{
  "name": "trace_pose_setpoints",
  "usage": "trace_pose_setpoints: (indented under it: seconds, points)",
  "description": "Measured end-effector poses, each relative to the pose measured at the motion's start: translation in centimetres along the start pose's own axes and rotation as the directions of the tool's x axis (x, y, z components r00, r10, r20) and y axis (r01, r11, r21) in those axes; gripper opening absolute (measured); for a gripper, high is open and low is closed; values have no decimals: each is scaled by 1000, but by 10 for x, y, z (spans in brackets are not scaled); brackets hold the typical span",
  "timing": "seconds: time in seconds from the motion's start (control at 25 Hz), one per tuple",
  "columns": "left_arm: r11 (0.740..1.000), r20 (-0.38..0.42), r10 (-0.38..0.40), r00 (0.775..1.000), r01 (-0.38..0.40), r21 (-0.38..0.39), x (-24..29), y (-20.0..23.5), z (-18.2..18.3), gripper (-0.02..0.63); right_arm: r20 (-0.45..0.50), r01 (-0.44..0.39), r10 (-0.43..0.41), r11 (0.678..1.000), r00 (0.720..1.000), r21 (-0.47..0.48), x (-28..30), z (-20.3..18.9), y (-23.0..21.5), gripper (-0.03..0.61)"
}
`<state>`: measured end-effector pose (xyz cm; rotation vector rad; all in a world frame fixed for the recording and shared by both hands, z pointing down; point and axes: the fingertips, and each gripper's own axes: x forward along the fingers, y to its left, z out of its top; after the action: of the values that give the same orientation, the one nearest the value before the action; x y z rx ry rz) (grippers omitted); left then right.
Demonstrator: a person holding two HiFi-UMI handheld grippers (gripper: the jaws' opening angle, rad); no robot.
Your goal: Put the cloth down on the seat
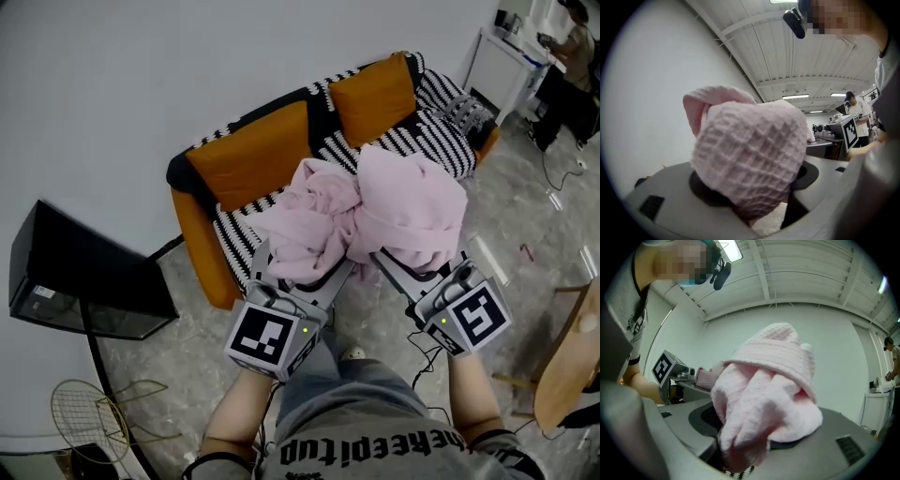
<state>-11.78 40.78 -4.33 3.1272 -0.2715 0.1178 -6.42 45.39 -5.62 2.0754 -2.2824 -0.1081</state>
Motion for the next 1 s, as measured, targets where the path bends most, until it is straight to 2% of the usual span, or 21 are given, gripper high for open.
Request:
trace_pose_setpoints:
  seconds: [0.24,0.84,0.92,1.0]
  points:
    - [1000,-9,-19,1000,19,-24,27,32,2,333,-28,21,-21,1000,999,5,33,-3,-23,290]
    - [998,15,-53,999,52,38,32,33,-4,333,14,72,-72,997,997,-25,32,-11,-25,290]
    - [998,19,-56,998,55,43,35,44,-4,333,19,78,-77,997,997,-29,43,-10,-27,290]
    - [997,22,-69,997,68,42,44,76,-4,333,13,89,-88,995,996,-34,75,-11,-33,290]
